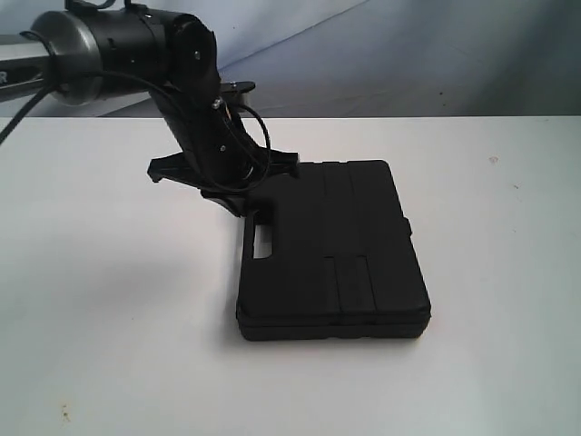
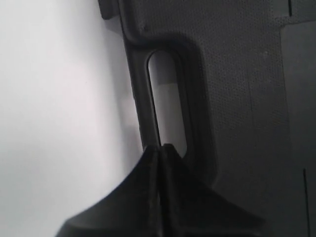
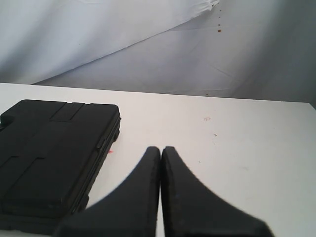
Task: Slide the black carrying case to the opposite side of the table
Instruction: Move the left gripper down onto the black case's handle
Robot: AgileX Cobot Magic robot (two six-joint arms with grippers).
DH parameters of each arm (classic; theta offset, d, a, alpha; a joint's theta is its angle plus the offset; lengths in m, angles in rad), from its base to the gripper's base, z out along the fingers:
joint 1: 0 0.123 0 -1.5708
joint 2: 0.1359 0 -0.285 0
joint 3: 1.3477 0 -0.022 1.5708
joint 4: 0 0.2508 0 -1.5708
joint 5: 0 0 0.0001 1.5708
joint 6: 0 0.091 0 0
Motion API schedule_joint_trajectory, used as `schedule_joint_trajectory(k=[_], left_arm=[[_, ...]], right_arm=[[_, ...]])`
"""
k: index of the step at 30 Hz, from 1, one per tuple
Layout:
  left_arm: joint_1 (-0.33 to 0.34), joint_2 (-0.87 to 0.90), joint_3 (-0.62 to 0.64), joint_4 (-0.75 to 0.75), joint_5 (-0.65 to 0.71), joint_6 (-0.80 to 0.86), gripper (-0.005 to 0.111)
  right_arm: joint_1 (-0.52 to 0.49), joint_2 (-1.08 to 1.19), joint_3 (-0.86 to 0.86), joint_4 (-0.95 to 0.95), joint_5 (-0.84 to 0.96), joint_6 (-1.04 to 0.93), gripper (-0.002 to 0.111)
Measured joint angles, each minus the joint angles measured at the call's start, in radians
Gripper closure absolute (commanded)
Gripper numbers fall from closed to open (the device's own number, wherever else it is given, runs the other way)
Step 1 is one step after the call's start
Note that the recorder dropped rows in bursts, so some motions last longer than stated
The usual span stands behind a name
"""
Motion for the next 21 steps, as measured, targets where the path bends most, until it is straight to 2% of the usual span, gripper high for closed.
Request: schedule_joint_trajectory(k=[8, 21], left_arm=[[0.0, 0.078, -0.032, 0.002, -0.004, 0.0, 0.069], [0.0, 0.148, -0.033, 0.002, -0.041, -0.056, 0.067]], right_arm=[[0.0, 0.0, 0.0, 0.0, 0.0, 0.0, 0.108], [0.0, 0.0, 0.0, 0.0, 0.0, 0.0, 0.108]])
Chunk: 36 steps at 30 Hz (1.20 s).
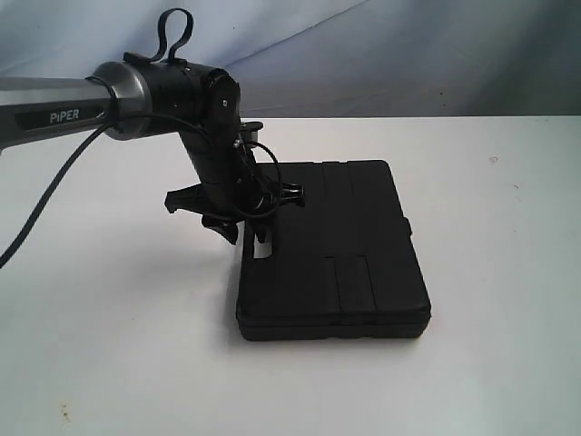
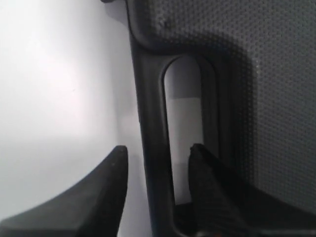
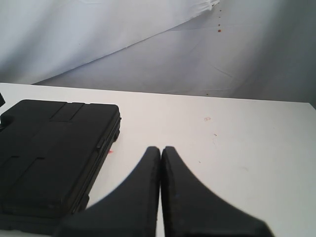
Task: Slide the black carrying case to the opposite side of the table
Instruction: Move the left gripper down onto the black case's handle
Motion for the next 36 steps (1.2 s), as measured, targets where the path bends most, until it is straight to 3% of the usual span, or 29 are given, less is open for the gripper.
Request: schedule_joint_trajectory(k=[9, 19, 36], left_arm=[[0.0, 0.042, 0.0, 0.0, -0.012, -0.028, 0.069], [-0.004, 0.051, 0.0, 0.007, -0.027, -0.046, 0.107], [-0.004, 0.051, 0.0, 0.061, -0.028, -0.046, 0.107]], right_arm=[[0.0, 0.0, 0.0, 0.0, 0.0, 0.0, 0.108], [0.0, 0.0, 0.0, 0.0, 0.0, 0.0, 0.108], [0.0, 0.0, 0.0, 0.0, 0.0, 0.0, 0.108]])
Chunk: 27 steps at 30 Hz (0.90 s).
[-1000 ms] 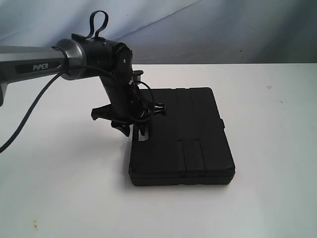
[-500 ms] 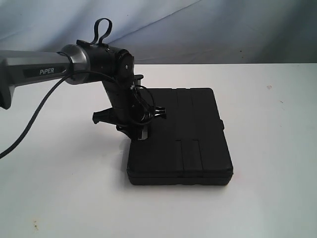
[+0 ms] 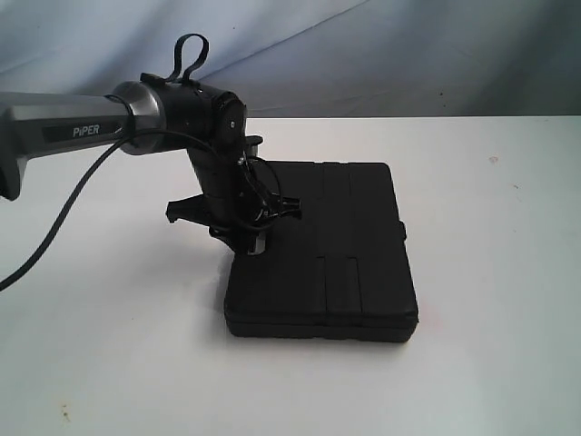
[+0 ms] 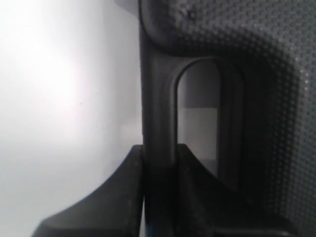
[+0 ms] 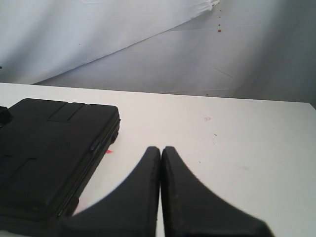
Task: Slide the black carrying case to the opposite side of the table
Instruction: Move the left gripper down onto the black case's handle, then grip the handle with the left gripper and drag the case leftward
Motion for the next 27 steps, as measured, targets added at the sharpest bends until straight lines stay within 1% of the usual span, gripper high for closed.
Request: schedule_joint_trajectory(k=[5, 7, 12, 18, 27], left_arm=[[0.004, -0.002, 0.0, 0.081, 0.006, 0.002, 0.107], [0.013, -0.003, 0.0, 0.083, 0.012, 0.023, 0.107], [0.056, -0.008, 0.002, 0.088, 0.032, 0.078, 0.107], [0.113, -0.059, 0.08, 0.118, 0.004, 0.095, 0.107], [0.22, -0.138, 0.218, 0.143, -0.054, 0.139, 0.107]], right_arm=[[0.0, 0.0, 0.0, 0.0, 0.0, 0.0, 0.108], [0.0, 0.0, 0.0, 0.0, 0.0, 0.0, 0.108], [0.0, 0.0, 0.0, 0.0, 0.0, 0.0, 0.108], [0.0, 0.0, 0.0, 0.0, 0.0, 0.0, 0.108], [0.0, 0.0, 0.0, 0.0, 0.0, 0.0, 0.108]])
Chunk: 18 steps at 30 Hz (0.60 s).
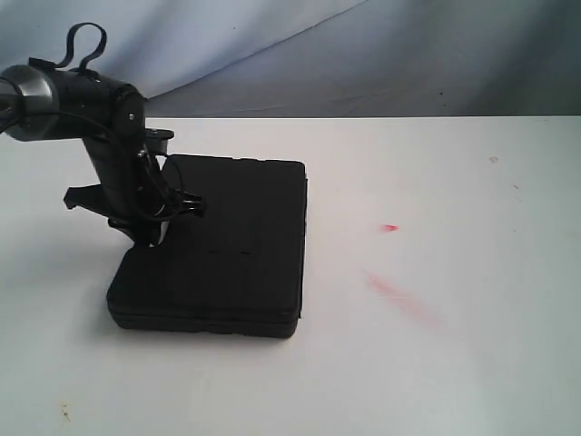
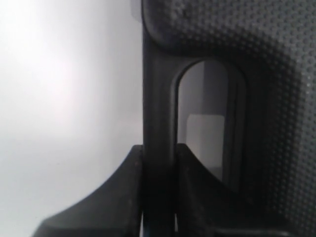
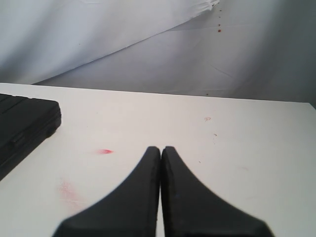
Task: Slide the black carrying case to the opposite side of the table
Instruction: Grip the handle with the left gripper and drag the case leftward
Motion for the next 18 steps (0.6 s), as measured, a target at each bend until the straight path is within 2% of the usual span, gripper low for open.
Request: schedule_joint_trajectory(k=[12, 18], left_arm=[[0.096, -0.054, 0.13, 0.019, -0.093, 0.06, 0.107], [0.169, -0.087, 0.193, 0.021, -0.128, 0.09, 0.107]], right_arm=[[0.0, 0.0, 0.0, 0.0, 0.0, 0.0, 0.108], [0.0, 0.0, 0.0, 0.0, 0.0, 0.0, 0.108]])
